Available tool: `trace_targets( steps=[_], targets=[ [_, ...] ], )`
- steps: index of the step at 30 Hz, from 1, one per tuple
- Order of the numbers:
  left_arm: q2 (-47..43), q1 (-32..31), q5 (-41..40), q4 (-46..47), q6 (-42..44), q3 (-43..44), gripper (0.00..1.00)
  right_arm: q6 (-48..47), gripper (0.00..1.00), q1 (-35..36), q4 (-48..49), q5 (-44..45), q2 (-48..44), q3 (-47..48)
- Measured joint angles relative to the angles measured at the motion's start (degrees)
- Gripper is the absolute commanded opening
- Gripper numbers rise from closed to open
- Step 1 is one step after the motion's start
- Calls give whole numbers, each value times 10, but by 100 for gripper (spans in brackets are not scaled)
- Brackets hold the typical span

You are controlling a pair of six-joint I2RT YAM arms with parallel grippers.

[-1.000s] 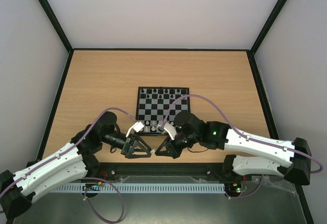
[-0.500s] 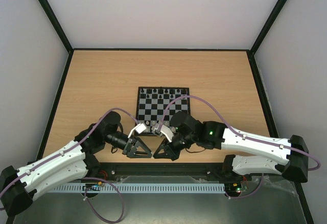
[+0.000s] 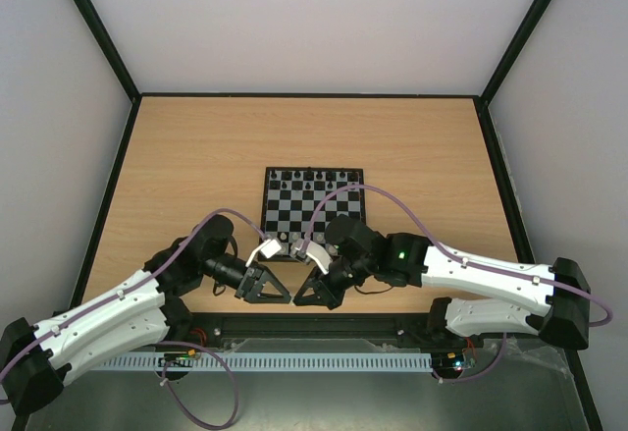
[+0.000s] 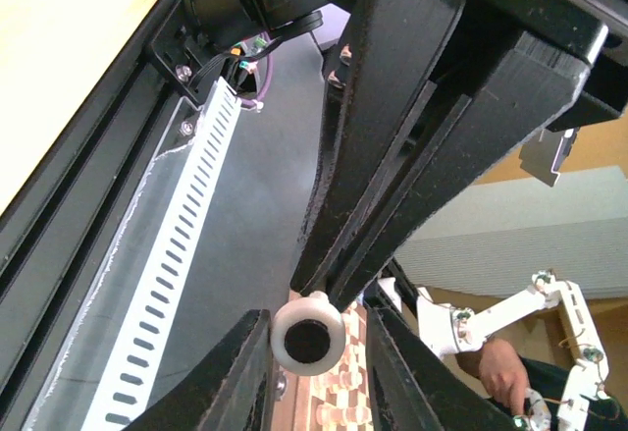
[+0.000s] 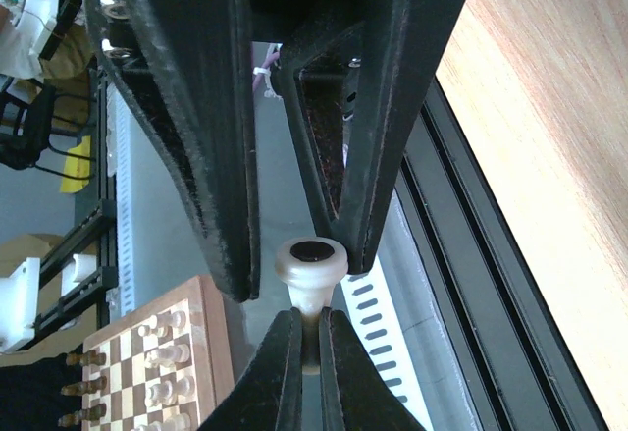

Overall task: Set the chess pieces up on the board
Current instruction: Place the chess piece on the chessboard.

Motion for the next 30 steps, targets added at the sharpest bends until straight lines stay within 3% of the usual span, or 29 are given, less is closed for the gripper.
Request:
trace_targets(
  steps=[16, 22, 30],
  targets=[
    [1, 0, -4, -17, 12, -4, 12, 0, 3, 0, 1, 0, 8, 0],
    [1, 0, -9, -21, 15, -4, 11, 1, 43, 1, 0, 11, 10, 0],
    [2, 6, -29, -24, 15, -3, 11, 4, 64, 0, -3, 55, -8, 1]
  ],
)
